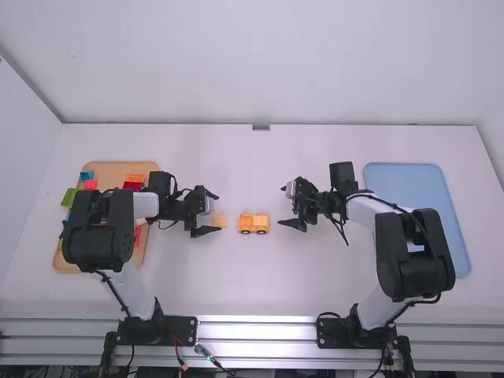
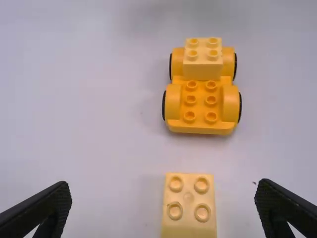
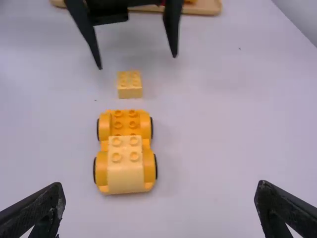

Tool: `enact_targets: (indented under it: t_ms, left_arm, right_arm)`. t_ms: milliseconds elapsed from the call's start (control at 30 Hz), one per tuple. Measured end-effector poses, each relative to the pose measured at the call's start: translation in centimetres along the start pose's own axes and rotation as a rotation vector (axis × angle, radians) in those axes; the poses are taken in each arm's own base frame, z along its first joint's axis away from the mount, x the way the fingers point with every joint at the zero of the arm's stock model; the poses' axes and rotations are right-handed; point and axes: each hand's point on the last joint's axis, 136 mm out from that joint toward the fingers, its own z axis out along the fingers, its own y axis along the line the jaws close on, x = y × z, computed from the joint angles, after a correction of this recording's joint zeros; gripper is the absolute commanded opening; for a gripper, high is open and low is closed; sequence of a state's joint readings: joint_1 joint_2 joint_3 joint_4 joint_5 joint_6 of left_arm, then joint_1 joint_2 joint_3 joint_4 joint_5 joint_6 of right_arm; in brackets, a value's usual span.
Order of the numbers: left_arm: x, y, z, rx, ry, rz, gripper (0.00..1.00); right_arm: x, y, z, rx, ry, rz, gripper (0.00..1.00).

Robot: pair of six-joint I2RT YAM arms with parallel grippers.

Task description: Assemble lego blocks to make yellow taxi

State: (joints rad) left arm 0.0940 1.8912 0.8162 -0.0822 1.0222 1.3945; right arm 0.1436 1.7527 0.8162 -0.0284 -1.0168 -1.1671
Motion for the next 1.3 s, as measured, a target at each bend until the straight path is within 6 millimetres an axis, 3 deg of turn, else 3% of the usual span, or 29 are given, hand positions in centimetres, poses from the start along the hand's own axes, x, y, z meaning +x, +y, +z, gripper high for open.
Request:
enact_targets:
  t_ms: [300,533,667,933,1067,1200,1300]
  left_arm:
    - [0.7,-0.2,0.4,0.008,-0.001,-0.048,0.99]
    - [0.8,-0.1,0.4,0.005,0.007,-0.052,0.99]
    - [0.8,-0.1,0.4,0.005,0.007,-0.052,0.99]
    - [0.5,-0.4,0.8,0.019,0.001,-0.045,0.99]
    - [0.3,-0.5,1.2,0.026,-0.003,-0.028,0.99]
    - [1.5,-1.2,1.8,0.048,0.002,-0.07,0.98]
    - [2.2,-1.6,2.1,0.061,0.006,-0.094,0.91]
  right_arm:
    - [0.4,1.8,0.5,0.079,-0.116,-0.109,0.99]
    - [0.9,0.9,0.4,0.147,-0.095,0.032,0.99]
    - [1.4,2.1,1.4,0.092,-0.056,0.111,0.99]
    - [0.5,3.2,3.9,0.029,0.007,0.056,0.99]
    - [0.6,3.1,4.0,0.033,0.014,0.053,0.99]
    - [0.0,2.7,4.0,0.044,-0.006,0.024,0.99]
    - [-0.2,2.1,4.7,0.037,-0.022,0.023,0.99]
